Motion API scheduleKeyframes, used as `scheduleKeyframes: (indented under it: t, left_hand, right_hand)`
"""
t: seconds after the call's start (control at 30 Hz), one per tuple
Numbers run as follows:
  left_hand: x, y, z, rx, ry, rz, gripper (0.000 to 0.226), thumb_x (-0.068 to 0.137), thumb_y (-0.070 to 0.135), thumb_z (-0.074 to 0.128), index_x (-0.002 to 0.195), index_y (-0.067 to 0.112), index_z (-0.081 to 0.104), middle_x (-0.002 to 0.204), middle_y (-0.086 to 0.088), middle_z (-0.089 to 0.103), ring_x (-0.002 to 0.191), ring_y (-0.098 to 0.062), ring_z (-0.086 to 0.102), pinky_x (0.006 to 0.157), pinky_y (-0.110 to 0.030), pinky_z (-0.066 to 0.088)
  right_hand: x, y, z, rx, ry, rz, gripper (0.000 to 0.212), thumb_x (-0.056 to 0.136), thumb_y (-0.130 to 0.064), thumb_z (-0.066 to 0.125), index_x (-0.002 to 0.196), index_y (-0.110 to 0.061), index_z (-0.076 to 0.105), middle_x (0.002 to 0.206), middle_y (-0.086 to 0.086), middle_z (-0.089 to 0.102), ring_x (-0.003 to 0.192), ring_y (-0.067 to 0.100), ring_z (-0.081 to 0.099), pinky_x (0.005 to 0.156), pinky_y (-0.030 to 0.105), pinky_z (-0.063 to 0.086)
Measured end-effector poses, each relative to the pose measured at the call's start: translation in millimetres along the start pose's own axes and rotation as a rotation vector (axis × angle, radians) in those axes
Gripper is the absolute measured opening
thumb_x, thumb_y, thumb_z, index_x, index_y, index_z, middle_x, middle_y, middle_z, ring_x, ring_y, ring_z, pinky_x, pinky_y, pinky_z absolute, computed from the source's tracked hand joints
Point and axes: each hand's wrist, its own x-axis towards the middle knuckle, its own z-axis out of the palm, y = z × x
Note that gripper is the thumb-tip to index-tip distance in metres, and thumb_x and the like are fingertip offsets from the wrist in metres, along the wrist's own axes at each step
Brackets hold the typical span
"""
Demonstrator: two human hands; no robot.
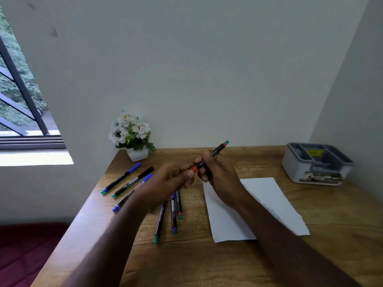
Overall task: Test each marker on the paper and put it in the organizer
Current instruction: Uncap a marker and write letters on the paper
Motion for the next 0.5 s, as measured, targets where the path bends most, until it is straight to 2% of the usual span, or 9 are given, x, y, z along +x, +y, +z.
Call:
scheduleKeyframes:
  t: [0.07,0.13,0.17,0.23,0.27,0.3,0.4,0.5]
  left_hand:
    - [2,4,0,-0.026,0.010,0.002,0.025,0.103,0.014,0.044,0.088,0.002,0.060,0.069,0.000,0.051,0.066,-0.015,0.046,0.065,-0.033,0.038]
    - [7,9,6,0.052,0.049,-0.002,0.022,0.102,0.014,0.045,0.088,0.012,0.062,0.069,0.001,0.053,0.065,-0.014,0.048,0.064,-0.032,0.040]
    - [9,9,9,0.140,0.065,-0.007,0.021,0.102,0.017,0.046,0.089,0.017,0.063,0.070,0.003,0.055,0.065,-0.012,0.050,0.064,-0.030,0.042]
    - [11,3,13,0.435,0.094,-0.034,0.016,0.101,0.023,0.048,0.100,0.024,0.064,0.080,0.007,0.061,0.071,-0.006,0.055,0.067,-0.026,0.046]
    - [9,-1,12,0.558,0.119,-0.059,0.016,0.100,0.025,0.048,0.105,0.024,0.064,0.084,0.008,0.063,0.075,-0.005,0.056,0.070,-0.027,0.048]
    - [6,-5,9,0.596,0.158,-0.082,0.017,0.100,0.026,0.049,0.106,0.023,0.064,0.086,0.007,0.064,0.076,-0.005,0.058,0.072,-0.030,0.052]
    - [0,-14,3,0.527,0.258,-0.091,0.014,0.098,0.023,0.050,0.097,0.024,0.063,0.080,0.006,0.065,0.072,-0.009,0.061,0.068,-0.035,0.055]
    - [4,-16,11,0.558,0.228,-0.100,0.012,0.100,0.023,0.045,0.096,0.028,0.056,0.087,0.007,0.059,0.081,-0.010,0.055,0.073,-0.033,0.050]
  right_hand:
    - [-2,-4,0,-0.022,0.013,-0.054,0.035,0.106,-0.024,0.041,0.093,-0.004,0.067,0.062,0.004,0.051,0.055,0.012,0.046,0.054,0.023,0.039]
    - [-2,-2,4,-0.052,0.091,-0.073,0.035,0.106,-0.024,0.042,0.091,-0.002,0.064,0.061,0.005,0.049,0.054,0.012,0.044,0.052,0.023,0.038]
    - [0,0,4,-0.071,0.183,-0.061,0.036,0.106,-0.027,0.043,0.088,-0.004,0.063,0.060,0.004,0.048,0.053,0.012,0.043,0.051,0.023,0.037]
    - [9,2,-7,-0.083,0.497,0.011,0.037,0.104,-0.034,0.047,0.078,-0.011,0.058,0.057,-0.001,0.048,0.049,0.010,0.043,0.049,0.027,0.035]
    - [13,1,-21,-0.049,0.628,0.046,0.037,0.104,-0.035,0.048,0.074,-0.014,0.056,0.054,-0.003,0.048,0.046,0.009,0.042,0.048,0.029,0.033]
    - [15,0,-35,-0.013,0.685,0.071,0.037,0.103,-0.034,0.049,0.073,-0.014,0.056,0.052,-0.004,0.047,0.044,0.009,0.041,0.046,0.028,0.032]
    - [11,3,-54,-0.102,0.601,0.077,0.027,0.095,-0.022,0.065,0.072,-0.011,0.056,0.055,-0.002,0.048,0.046,0.009,0.043,0.047,0.027,0.034]
    - [5,7,-42,-0.265,0.549,0.016,0.028,0.080,-0.008,0.076,0.071,-0.002,0.049,0.060,0.003,0.048,0.053,0.007,0.046,0.054,0.020,0.041]
